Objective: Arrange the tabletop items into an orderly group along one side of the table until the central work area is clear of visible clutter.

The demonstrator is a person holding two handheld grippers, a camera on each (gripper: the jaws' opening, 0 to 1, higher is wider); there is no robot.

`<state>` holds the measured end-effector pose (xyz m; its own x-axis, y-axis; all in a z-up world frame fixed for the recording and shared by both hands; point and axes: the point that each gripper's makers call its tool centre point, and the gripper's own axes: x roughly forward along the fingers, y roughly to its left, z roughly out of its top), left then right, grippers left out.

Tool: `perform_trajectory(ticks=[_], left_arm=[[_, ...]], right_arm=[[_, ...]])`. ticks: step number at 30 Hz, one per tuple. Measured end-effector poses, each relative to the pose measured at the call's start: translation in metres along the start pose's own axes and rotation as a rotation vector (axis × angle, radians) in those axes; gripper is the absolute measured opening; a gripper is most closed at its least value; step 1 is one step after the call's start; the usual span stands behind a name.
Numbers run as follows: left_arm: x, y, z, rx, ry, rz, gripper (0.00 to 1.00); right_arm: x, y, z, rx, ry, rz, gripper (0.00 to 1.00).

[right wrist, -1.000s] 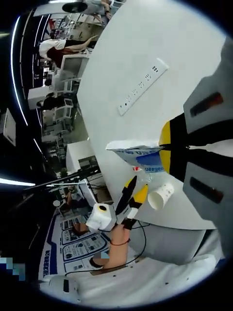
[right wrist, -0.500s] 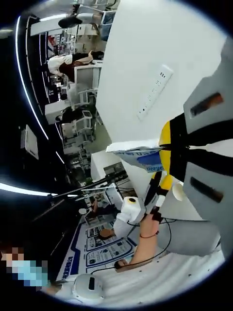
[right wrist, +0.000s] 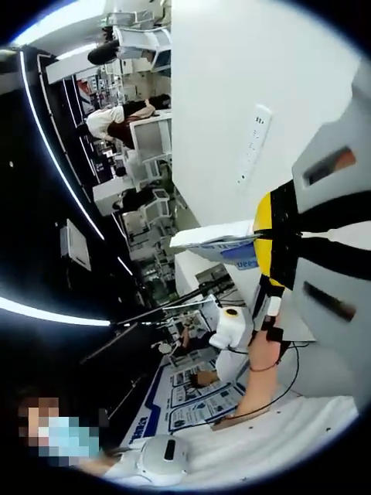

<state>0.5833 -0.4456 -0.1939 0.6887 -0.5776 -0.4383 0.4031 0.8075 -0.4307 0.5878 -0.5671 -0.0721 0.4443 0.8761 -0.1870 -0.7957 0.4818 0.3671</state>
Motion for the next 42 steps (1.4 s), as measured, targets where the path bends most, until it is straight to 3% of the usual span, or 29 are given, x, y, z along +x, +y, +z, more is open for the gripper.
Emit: perform_trajectory(ticks=[6,15,23,30,31,34,42], left_arm=[[-0.001,-0.001,0.006,0.000,-0.010,0.000,0.05],[0.000,-0.012,0.006,0.038,0.014,-0.009,0.00],[-0.005,-0.006,-0.001,0.074,0.112,0.011,0.00],[-0.004,0.003,-0.013,0.101,0.193,0.041,0.00],[-0.004,0.004,-0.016,0.098,0.206,0.039,0.00],[-0.002,0.009,-0.022,0.105,0.238,0.053,0.00],[0.009,0.020,-0.041,0.117,0.320,0.068,0.00]], right_arm=[[-0.013,-0.007,-0.007,0.041,-0.040,-0.036,0.00],[-0.026,-0.013,-0.017,0.118,-0.098,-0.097,0.00],[-0.027,-0.015,-0.045,0.225,-0.109,-0.189,0.00],[-0.022,-0.019,-0.068,0.261,-0.077,-0.304,0.00],[-0.023,-0.025,-0.075,0.269,-0.059,-0.348,0.00],[-0.020,-0.029,-0.089,0.356,-0.056,-0.377,0.00],[-0.016,-0.043,-0.124,0.383,0.017,-0.472,0.00]])
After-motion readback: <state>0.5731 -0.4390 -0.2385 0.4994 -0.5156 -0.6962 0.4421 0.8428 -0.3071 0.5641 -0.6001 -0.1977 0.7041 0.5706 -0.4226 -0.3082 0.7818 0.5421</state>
